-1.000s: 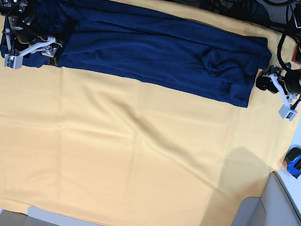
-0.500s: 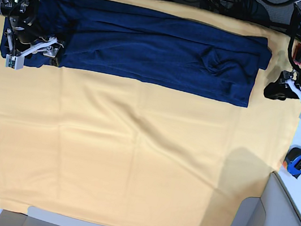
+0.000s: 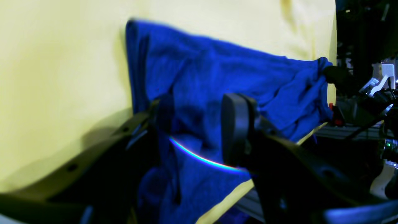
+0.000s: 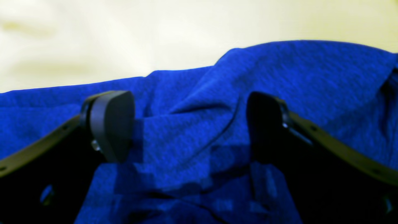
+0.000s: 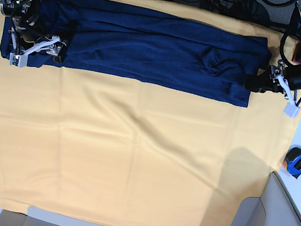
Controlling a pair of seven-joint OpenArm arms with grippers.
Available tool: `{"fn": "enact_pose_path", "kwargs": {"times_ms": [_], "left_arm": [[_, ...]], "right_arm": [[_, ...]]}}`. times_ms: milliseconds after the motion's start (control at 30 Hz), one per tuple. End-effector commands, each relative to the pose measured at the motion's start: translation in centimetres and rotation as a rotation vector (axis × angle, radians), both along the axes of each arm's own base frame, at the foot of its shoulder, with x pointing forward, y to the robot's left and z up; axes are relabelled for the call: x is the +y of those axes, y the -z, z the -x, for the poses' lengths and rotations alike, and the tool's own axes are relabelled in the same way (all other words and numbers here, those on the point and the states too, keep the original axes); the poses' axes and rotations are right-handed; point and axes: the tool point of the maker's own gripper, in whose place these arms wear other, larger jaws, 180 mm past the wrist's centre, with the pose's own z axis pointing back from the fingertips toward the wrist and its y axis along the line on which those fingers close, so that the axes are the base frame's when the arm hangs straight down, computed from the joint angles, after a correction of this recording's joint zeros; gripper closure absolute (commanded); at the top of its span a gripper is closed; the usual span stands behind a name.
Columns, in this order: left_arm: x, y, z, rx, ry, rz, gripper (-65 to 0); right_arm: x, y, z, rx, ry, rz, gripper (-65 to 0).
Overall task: Fold the T-shirt properly
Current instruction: 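Grasp both ends of the navy strip with both grippers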
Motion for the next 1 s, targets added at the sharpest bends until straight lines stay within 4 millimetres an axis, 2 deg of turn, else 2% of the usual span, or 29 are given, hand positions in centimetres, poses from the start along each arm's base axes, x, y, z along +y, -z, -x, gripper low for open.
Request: {"fn": "enact_pose_path", "kwargs": {"times_ms": [0, 133, 433, 600, 867, 967], "left_arm": [[0.7, -1.6, -1.2, -0.055, -0.010, 0.000, -25.6], [1.8, -1.8, -1.1, -0.047, -0.006, -0.034, -25.6], [2.5, 0.0, 2.0, 0.044, 0.008, -0.064, -25.6], [3.6, 1.8, 3.2, 0.113, 0.029, -0.172, -25.7], [4.1, 2.4, 3.7, 0.137, 0.040, -0.216, -25.7], [3.4, 2.7, 3.7, 0.137, 0.037, -0.197, -25.7]], "right_arm": [[-0.3, -1.2, -0.8, -0.048, -0.004, 0.016, -55.2], [-0.4, -1.2, -0.8, -0.048, -0.006, 0.018, -55.2], [-0.5, -1.6, -1.0, -0.059, -0.007, 0.024, -55.2], [-0.4, -1.6, -1.1, -0.062, -0.006, 0.022, -55.2], [-0.4, -2.1, -1.1, -0.074, -0.009, 0.035, -55.2], [-0.4, -2.5, -1.1, -0.080, -0.011, 0.042, -55.2]]}}
